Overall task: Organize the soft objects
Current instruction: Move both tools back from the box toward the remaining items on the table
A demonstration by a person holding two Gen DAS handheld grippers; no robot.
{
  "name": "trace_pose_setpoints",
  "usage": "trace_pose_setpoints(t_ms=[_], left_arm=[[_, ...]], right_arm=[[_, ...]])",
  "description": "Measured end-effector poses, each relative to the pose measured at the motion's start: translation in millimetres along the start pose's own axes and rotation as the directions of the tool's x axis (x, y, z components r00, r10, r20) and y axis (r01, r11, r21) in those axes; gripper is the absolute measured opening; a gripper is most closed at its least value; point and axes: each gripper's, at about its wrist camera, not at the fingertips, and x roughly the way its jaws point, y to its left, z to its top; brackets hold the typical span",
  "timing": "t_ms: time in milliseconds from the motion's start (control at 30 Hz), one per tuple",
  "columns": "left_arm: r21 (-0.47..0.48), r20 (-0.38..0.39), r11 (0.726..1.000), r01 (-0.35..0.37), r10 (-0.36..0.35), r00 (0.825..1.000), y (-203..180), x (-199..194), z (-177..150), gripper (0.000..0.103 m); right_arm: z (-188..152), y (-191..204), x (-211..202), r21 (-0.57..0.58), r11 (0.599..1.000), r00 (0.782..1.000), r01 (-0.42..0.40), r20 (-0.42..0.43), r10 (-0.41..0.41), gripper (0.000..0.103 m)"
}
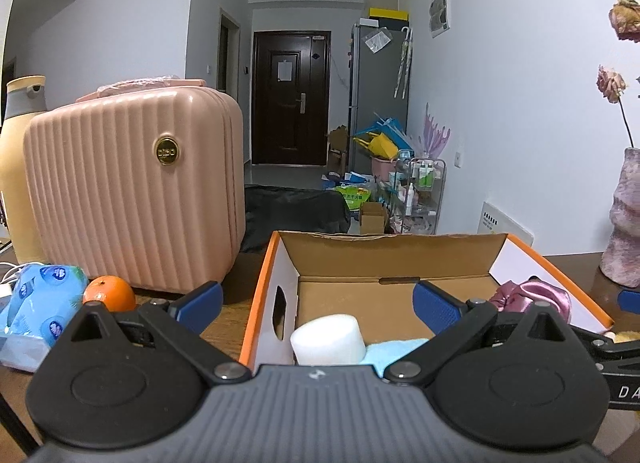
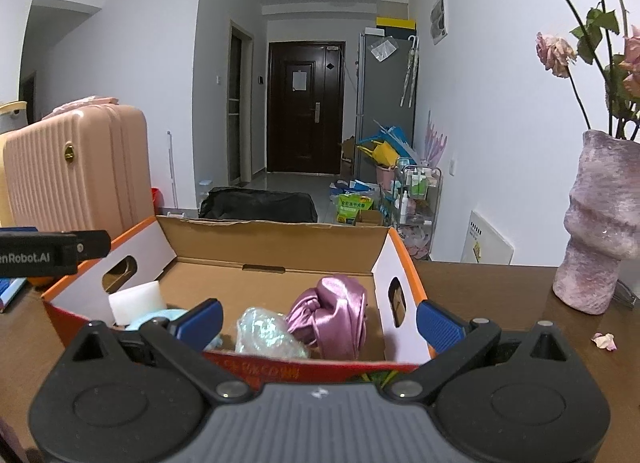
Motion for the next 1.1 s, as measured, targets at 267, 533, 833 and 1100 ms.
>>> trace_pose_setpoints(t_ms=[267, 533, 833, 1100], left_arm=[[0.006, 0.027, 1.000, 0.001, -0.002, 1.000, 0.5, -26.0, -6.5, 0.103], [-0.005, 0.039, 1.000, 0.001, -0.001, 0.999, 6.0, -48.5, -10.6, 0.103], [-0.005, 0.058, 1.000, 0.018, -0.018, 0.998, 12.0, -79.5, -16.4, 0.103], [0.004, 0.058, 1.000, 0.028, -0.028, 0.998, 18.8, -106.4, -25.7, 0.103]], right_arm=[[-7.9, 3.2, -24.8, -0.004, 1.000, 1.000, -0.003, 0.015, 0.003, 0.103], [-17.0, 6.7, -48.7, -0.006, 1.000, 1.000, -0.008, 0.024, 0.008, 0.103], [-29.8, 12.0, -76.9, -0.015, 1.000, 0.999, -0.013, 0.029, 0.013, 0.103], [-42.2, 17.4, -101.8, -0.020, 1.000, 0.999, -0.016, 0.031, 0.016, 0.103]])
